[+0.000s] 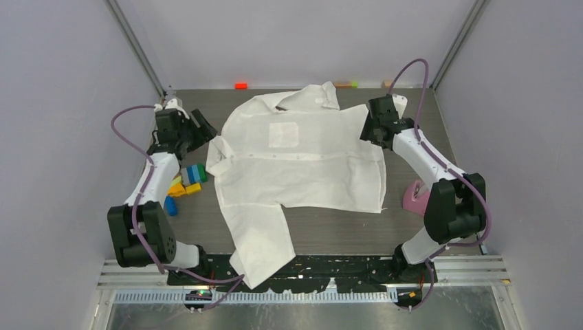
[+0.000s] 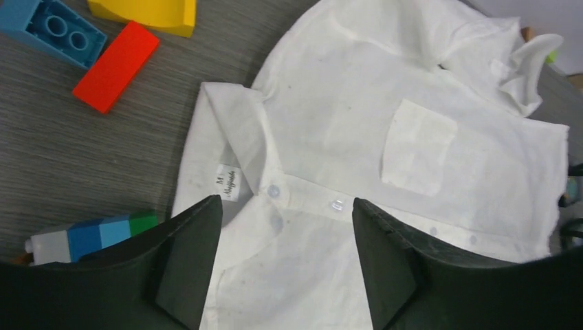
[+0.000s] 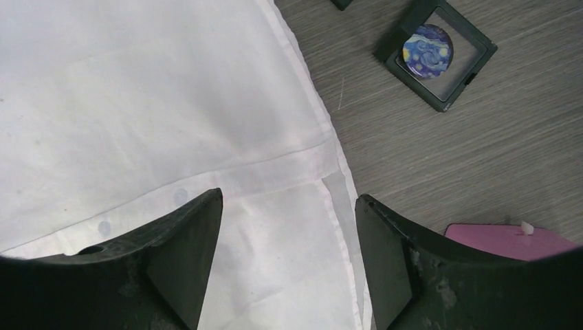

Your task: Pin the brooch onto the clothing

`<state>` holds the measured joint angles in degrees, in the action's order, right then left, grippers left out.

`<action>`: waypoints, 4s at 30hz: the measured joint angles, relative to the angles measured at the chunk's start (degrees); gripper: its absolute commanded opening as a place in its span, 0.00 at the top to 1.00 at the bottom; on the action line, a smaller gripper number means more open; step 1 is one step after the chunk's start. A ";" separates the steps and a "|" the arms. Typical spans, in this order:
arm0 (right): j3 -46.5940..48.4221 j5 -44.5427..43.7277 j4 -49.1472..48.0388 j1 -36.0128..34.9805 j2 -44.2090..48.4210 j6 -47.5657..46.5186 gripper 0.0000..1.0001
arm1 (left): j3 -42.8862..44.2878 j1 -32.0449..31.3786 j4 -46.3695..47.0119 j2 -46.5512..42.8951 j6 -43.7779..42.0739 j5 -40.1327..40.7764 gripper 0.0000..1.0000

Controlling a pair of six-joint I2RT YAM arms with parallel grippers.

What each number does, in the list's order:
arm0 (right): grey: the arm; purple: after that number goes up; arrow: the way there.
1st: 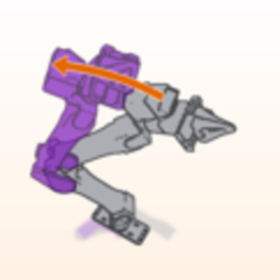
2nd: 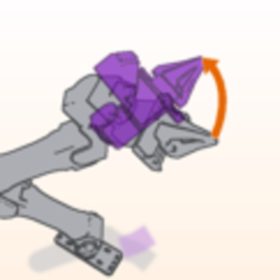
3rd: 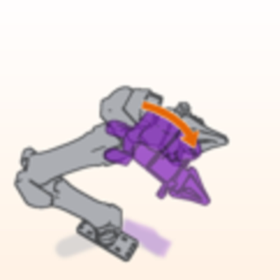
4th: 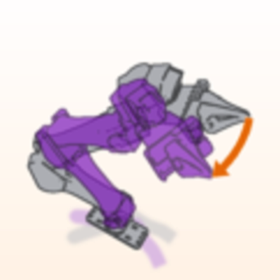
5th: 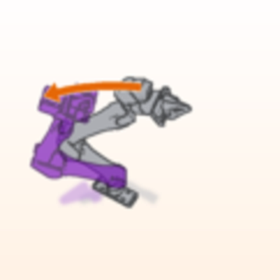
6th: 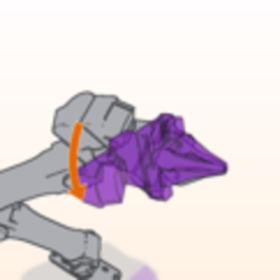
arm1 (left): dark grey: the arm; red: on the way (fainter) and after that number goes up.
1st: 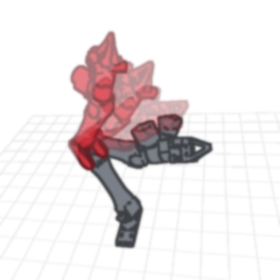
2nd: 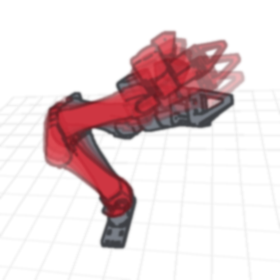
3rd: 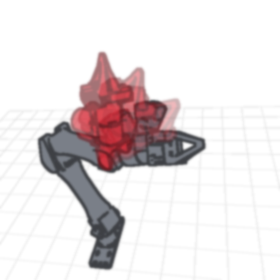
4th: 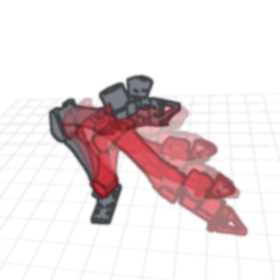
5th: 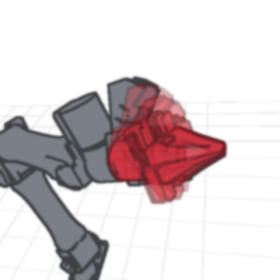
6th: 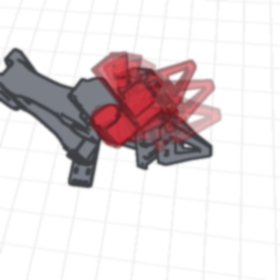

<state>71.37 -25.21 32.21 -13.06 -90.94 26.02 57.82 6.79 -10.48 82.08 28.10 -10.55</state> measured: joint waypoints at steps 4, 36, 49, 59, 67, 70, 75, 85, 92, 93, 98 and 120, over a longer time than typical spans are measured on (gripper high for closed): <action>-0.50 3.28 -0.50 0.00 0.26 -0.24 0.34 | 1.09 -0.33 -3.61 -4.46 0.00 -4.07 0.22; -17.92 20.79 -1.88 10.32 0.76 1.09 0.60 | 14.38 -12.55 -27.54 -3.23 -11.65 -9.29 0.14; -17.92 20.85 -2.14 10.29 -0.85 0.83 0.66 | 14.38 -12.55 -27.54 -3.23 -12.26 -8.46 0.14; -17.94 20.70 -2.19 10.32 -1.33 0.59 0.90 | 14.36 -12.55 -27.58 -3.48 -12.52 -7.67 0.14; -19.76 17.22 -1.44 10.32 7.02 1.18 1.00 | 14.34 -12.55 -27.58 -3.67 -12.52 -7.43 0.14; -20.22 14.88 -1.33 10.29 9.73 2.01 1.00 | 14.23 -12.55 -27.61 -3.89 -12.55 -7.43 0.14; -21.84 12.00 0.04 10.32 10.19 4.07 1.00 | 14.03 -12.55 -27.69 -4.52 -12.74 -7.39 0.14; -22.84 9.35 2.05 10.32 11.06 5.64 0.54 | 13.92 -12.55 -28.02 -6.16 -13.68 -6.38 0.10; -17.44 9.11 4.39 10.32 13.46 1.97 0.30 | 13.92 -12.55 -29.27 -6.36 -14.82 -4.76 0.07; -16.26 8.96 4.37 10.32 13.55 1.40 0.30 | 13.92 -12.55 -29.42 -6.36 -14.99 -4.50 0.07; -10.36 8.74 3.82 10.49 12.44 -1.09 0.29 | 13.92 -12.55 -29.70 -6.36 -15.23 -4.39 0.08; 9.90 17.25 0.13 21.49 -17.14 -24.52 0.20 | 13.92 -12.55 -29.73 -6.36 -16.63 -2.89 0.08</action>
<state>81.28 -7.97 32.34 8.43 -108.07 1.50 71.75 -5.76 -40.21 75.72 11.46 -13.43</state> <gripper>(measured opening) 0.791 0.921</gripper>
